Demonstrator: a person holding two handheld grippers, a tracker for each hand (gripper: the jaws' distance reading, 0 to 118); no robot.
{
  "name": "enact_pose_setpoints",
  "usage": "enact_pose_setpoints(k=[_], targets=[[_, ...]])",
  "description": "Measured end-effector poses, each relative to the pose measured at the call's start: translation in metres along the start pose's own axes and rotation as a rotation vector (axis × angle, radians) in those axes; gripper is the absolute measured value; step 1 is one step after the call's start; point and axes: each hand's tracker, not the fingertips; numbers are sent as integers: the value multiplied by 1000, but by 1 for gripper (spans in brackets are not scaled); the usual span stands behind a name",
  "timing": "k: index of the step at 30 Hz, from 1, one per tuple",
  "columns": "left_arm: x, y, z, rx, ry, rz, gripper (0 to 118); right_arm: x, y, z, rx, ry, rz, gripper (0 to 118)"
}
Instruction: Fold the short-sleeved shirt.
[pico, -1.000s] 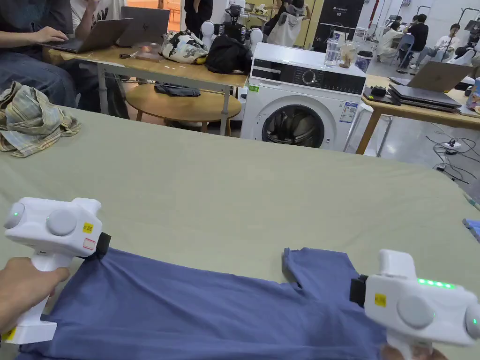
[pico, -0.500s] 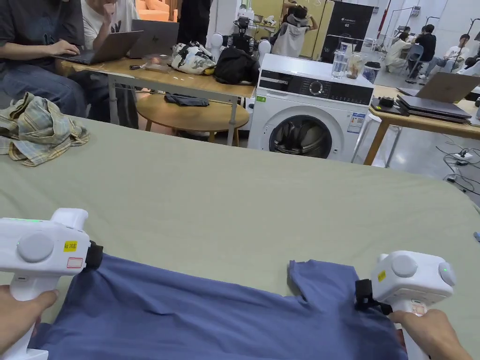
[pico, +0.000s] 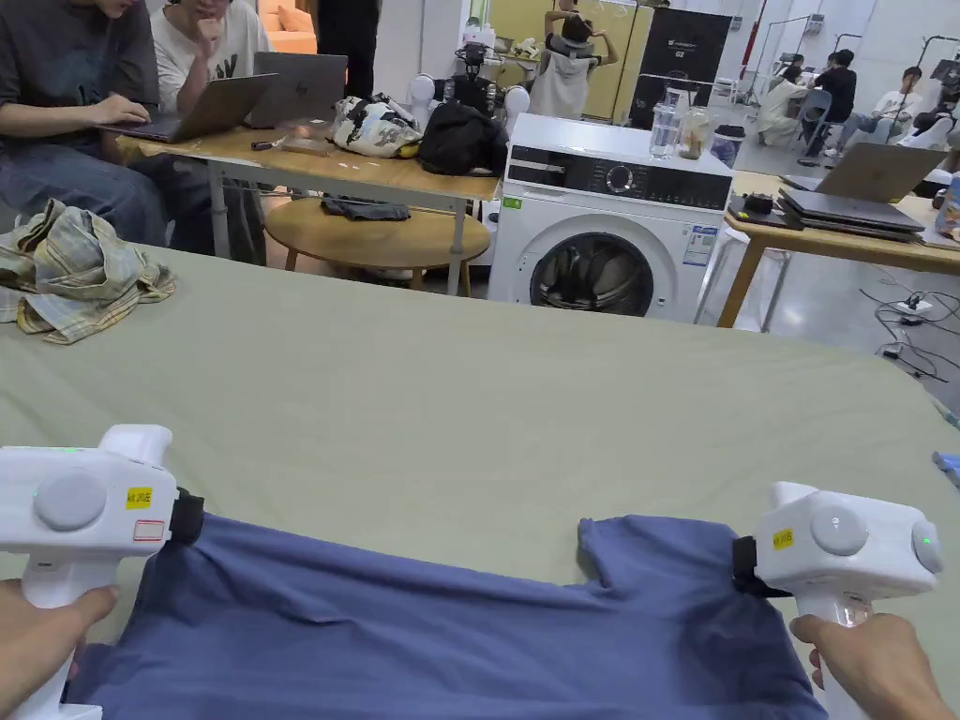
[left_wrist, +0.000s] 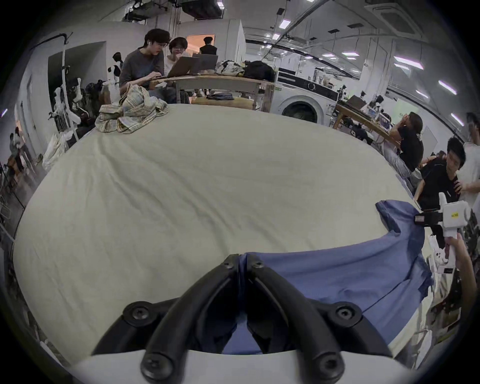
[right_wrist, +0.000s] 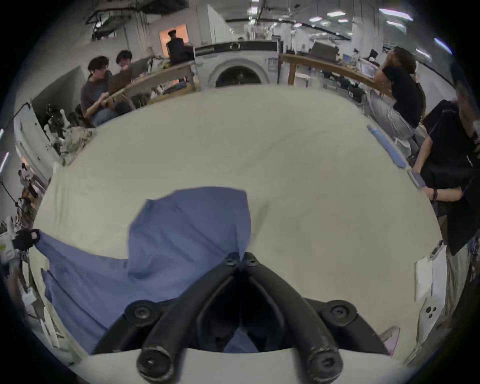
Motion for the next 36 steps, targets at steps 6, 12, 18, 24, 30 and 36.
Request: enact_pose_setpoints(k=[6,12,18,24,30,36], targets=[[-10,-14,35,26,-21,7,0,-2,-35,66,58,1,11,0],[-23,-31,75,46,-61,38,0,-5,-76,126,83,14,18,0],[-31,-47,95,-10,-86,33,0,-12,-116,162,5,3,69,0],[-27,-81,92,-246,-56,-31,0,-3,-152,149,-149,-14,112,0],[-31,-113,62,-382,-41,-34,0,5,-179,110,-239,-71,111,0],[-21,-126,48,-393,6,-54,0,-1,-191,83,-285,-126,120,0]])
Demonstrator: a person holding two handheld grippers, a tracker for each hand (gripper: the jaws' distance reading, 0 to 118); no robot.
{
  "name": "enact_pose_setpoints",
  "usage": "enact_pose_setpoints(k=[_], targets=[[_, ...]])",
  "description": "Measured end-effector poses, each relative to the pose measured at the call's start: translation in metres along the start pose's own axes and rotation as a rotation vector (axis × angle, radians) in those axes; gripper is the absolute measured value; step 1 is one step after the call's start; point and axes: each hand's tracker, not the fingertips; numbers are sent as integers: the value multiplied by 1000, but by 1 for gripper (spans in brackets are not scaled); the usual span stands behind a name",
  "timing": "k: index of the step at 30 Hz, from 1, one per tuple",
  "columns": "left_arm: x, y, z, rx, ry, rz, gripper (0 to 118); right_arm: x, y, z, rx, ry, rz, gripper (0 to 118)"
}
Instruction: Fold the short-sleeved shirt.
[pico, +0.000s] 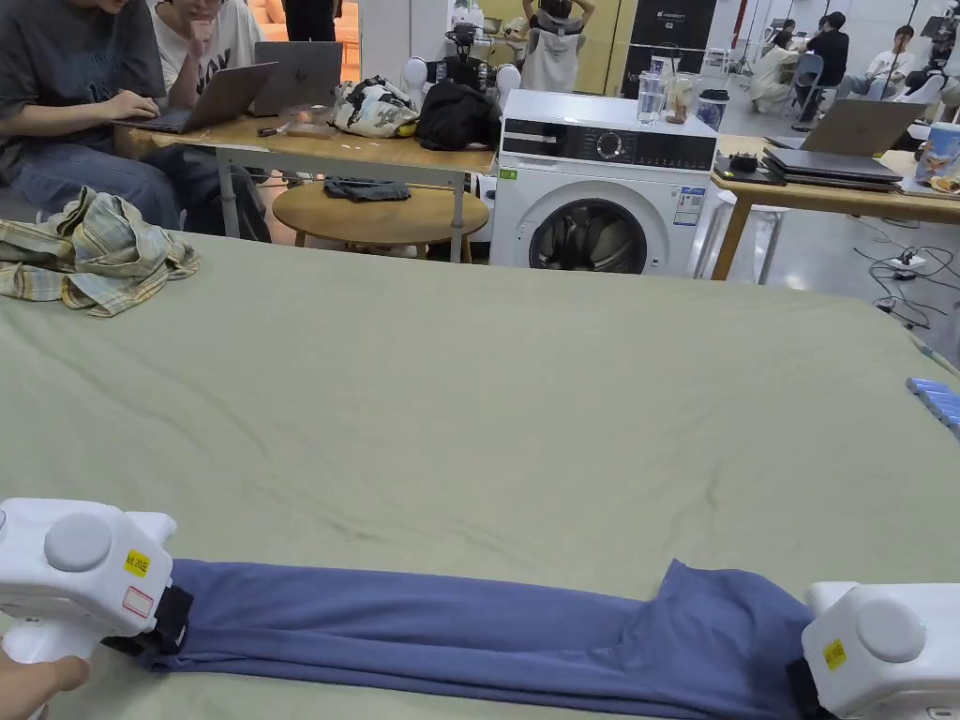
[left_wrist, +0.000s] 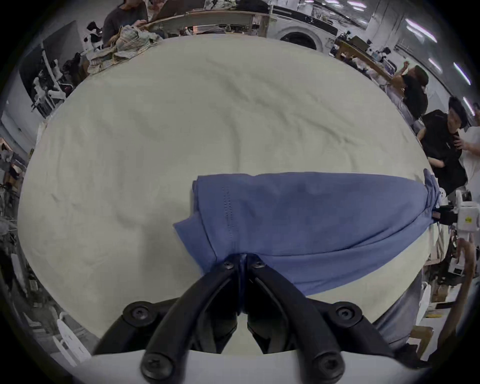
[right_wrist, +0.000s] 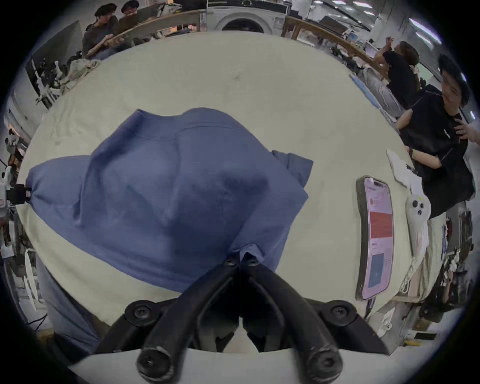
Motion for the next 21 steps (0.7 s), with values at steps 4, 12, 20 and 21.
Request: enact_pose_setpoints(k=[4,12,20,21], targets=[[3,-3,6,10,18,20,1,-2,5,6,-13,-15,-14,1],[19,2,51,284,43,57,38,-17,21,64,240,-113,-43,50],[56,-2,62,672,79,-28,38,-61,15,78,727,19,-159,49],[60,-3,61,725,92,-28,38,-70,12,80,796,8,-165,47]])
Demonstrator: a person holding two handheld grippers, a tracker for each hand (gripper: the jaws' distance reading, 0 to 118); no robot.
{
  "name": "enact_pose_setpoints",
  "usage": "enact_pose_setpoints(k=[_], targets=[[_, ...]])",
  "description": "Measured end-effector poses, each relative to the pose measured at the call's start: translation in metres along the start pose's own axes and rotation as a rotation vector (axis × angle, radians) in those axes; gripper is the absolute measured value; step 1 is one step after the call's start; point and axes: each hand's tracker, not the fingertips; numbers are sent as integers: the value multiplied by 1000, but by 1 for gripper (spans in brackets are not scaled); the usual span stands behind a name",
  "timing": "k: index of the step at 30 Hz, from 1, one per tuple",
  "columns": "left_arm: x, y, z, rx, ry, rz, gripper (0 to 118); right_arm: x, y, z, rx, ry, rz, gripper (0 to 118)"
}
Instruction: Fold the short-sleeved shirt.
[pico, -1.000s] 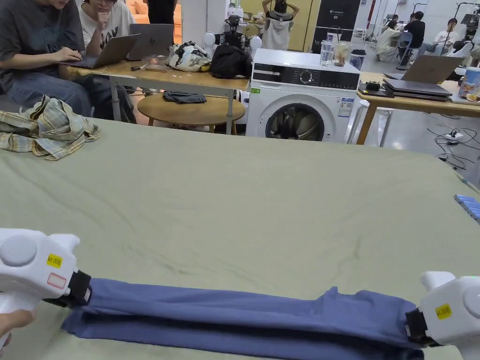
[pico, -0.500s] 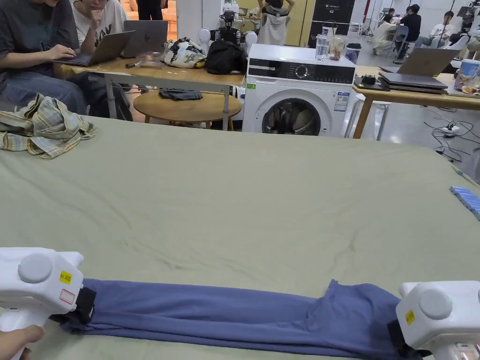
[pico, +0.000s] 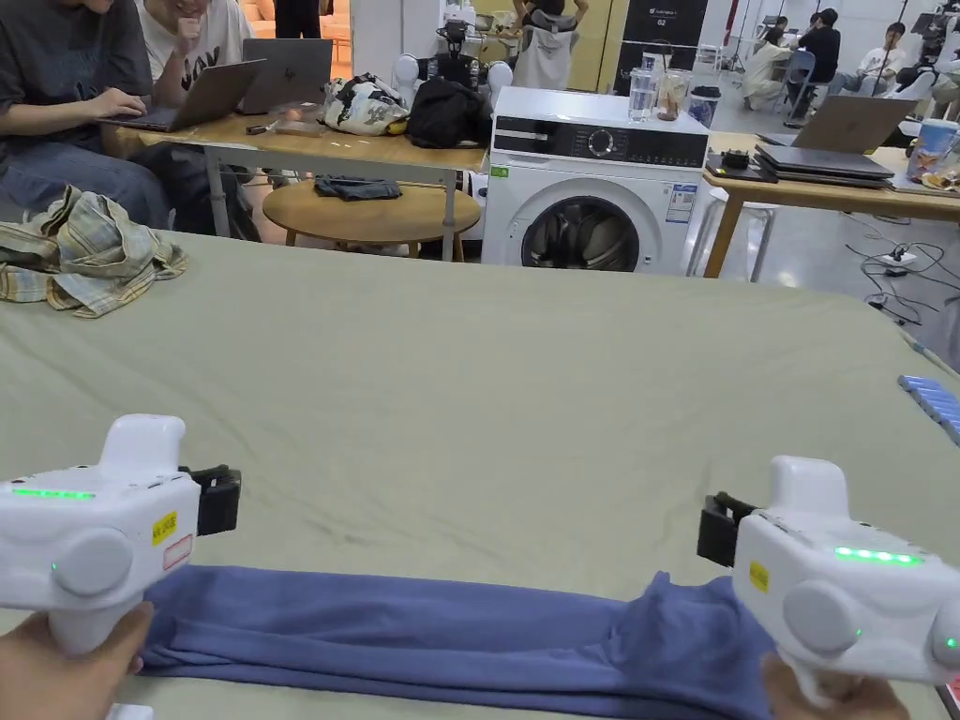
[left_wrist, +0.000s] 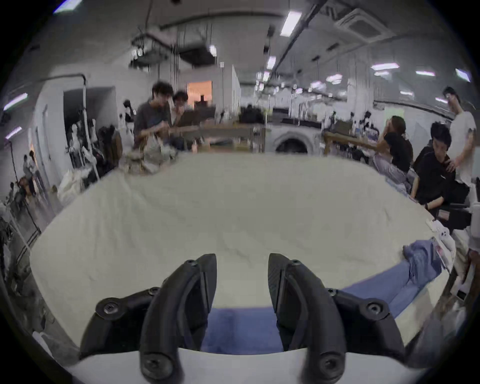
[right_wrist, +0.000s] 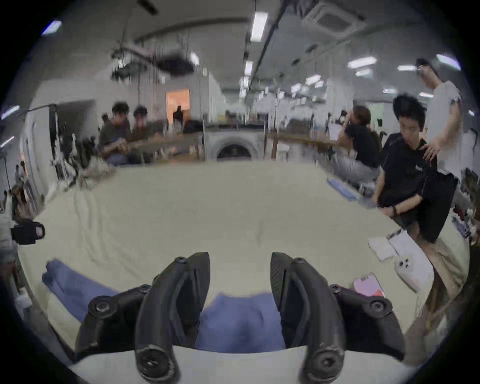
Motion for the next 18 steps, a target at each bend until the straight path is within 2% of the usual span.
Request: enact_pose_setpoints(k=[2,3,4,5,6,8,10,12,15,18], targets=[[9,-3,6,86,22,-19,37,-15,-4,7,119,-30,21,28],[14,-4,8,122,42,-17,33,-26,-4,12,170,-28,31,20],[13,-5,5,152,47,-17,22,-34,-4,12,199,-36,39,10],[15,-5,7,191,57,-13,4,-40,-5,13,218,-47,40,1],[16,-5,9,218,66,-1,0,-46,-5,12,229,-27,30,0],[22,-5,16,278,115,-11,0,-54,-4,12,261,11,3,0],[21,-3,20,313,120,-8,0,-66,-4,14,292,-11,13,0],[17,-1,22,284,99,-8,0,-74,-3,12,312,2,29,0],[7,1,21,251,103,-48,0,-84,0,10,307,40,10,0],[-10,2,19,142,80,-77,0,-98,-2,7,305,64,32,0]])
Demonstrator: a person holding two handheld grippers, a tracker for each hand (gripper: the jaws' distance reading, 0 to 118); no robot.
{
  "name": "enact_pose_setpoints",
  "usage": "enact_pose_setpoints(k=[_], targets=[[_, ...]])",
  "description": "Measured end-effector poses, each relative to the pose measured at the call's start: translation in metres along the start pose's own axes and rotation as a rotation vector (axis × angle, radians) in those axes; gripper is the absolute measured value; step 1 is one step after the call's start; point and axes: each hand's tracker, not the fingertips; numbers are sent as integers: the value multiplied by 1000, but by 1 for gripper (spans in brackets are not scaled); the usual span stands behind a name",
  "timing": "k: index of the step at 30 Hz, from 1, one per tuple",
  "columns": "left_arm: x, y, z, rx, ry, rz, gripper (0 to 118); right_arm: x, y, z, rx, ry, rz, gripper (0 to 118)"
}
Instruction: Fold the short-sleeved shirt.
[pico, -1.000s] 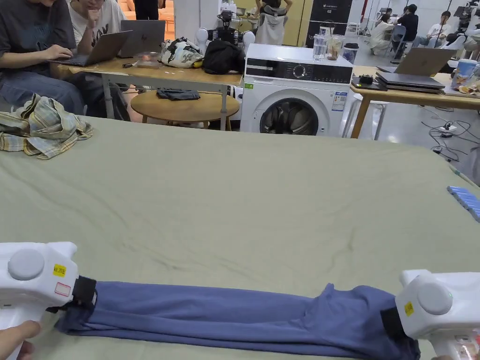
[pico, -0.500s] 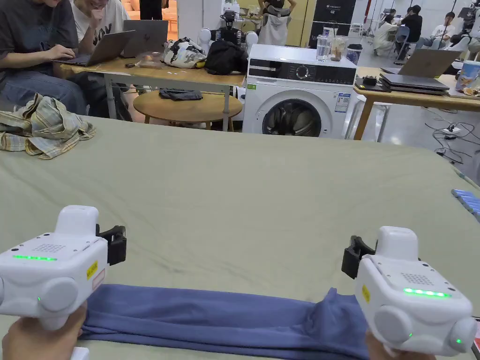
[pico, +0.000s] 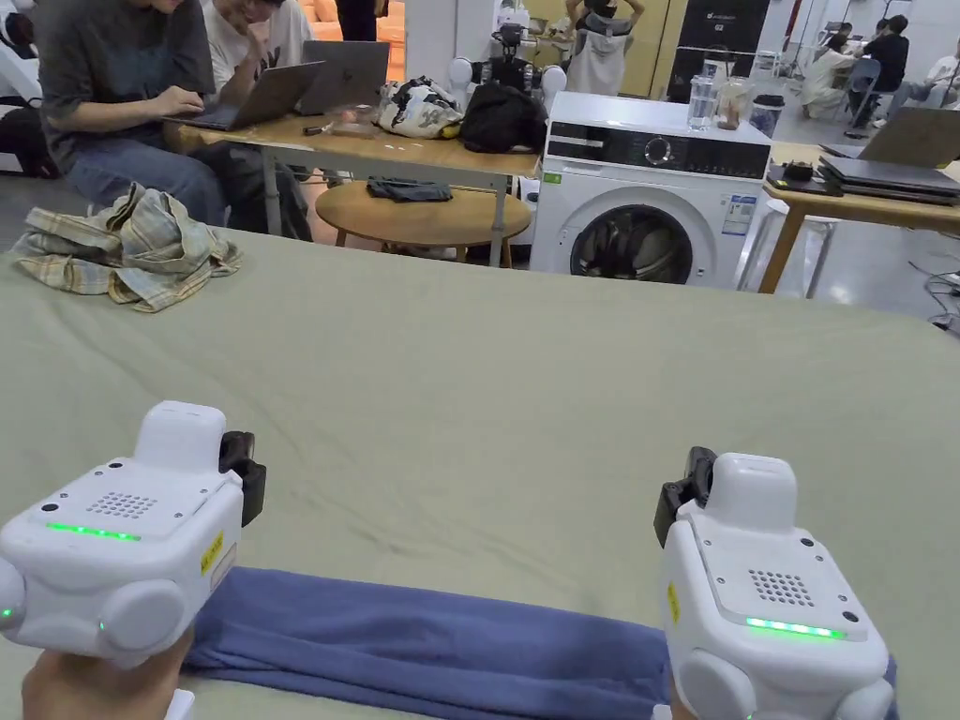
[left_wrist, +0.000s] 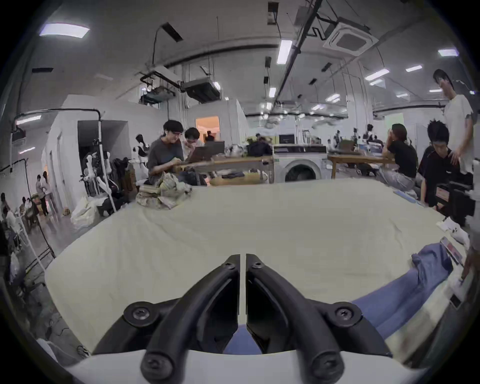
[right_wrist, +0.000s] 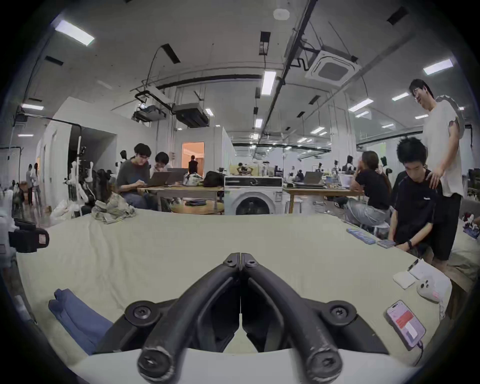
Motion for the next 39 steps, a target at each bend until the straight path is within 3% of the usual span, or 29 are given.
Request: enact_pose_setpoints(k=[6,9,12,15,19,22,24,28,29,31,33,34,39], targets=[[-58,-6,-25,-243,-166,146,0,-23,-7,-9,-34,48,14,0],[-97,-16,-50,-424,-326,303,18,-31,-11,-14,-63,76,28,0],[-130,-31,-73,-560,-423,414,52,-37,-14,-19,-92,109,45,0],[-151,-47,-85,-645,-479,522,59,-42,-20,-21,-113,137,64,0],[-166,-75,-104,-764,-636,710,59,-48,-26,-22,-138,151,89,0],[-149,-98,-112,-897,-729,730,59,-49,-31,-25,-153,153,90,0],[-143,-100,-115,-807,-845,765,59,-49,-32,-27,-164,156,81,0],[-134,-109,-121,-777,-857,858,58,-48,-35,-29,-182,157,70,0],[-131,-110,-122,-757,-863,859,49,-48,-35,-29,-185,156,68,0],[-129,-109,-123,-734,-781,821,14,-47,-36,-29,-190,152,66,0],[-128,-112,-122,-770,-704,782,13,-45,-37,-29,-193,149,65,0],[-131,-113,-122,-744,-746,822,11,-44,-37,-29,-199,146,63,0],[-126,-97,-108,-708,-684,751,8,-36,-35,-30,-202,141,53,0]])
